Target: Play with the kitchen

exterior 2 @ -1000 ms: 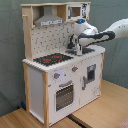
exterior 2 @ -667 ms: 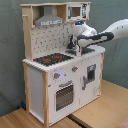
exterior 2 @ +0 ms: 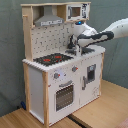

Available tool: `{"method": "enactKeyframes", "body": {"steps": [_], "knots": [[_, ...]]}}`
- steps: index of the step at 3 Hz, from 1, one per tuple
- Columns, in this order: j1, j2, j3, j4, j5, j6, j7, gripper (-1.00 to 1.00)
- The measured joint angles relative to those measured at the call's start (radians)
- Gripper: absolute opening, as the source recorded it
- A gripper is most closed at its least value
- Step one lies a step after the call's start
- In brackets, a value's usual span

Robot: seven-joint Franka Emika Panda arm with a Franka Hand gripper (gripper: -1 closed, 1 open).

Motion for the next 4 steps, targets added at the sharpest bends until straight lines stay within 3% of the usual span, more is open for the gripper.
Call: {"method": "enactKeyframes", "body": {"steps": [1,2,4], "knots": [[-0.002,0.037,0.013,0.031,0.008,-0.058,0.002,-1.00],[0.013,0.037,-0.033,0.101,0.007,-0.113,0.002,-1.00],[0.177,0.035,-0.135,0.144,0.003,-0.177,0.012,-1.00]]}}
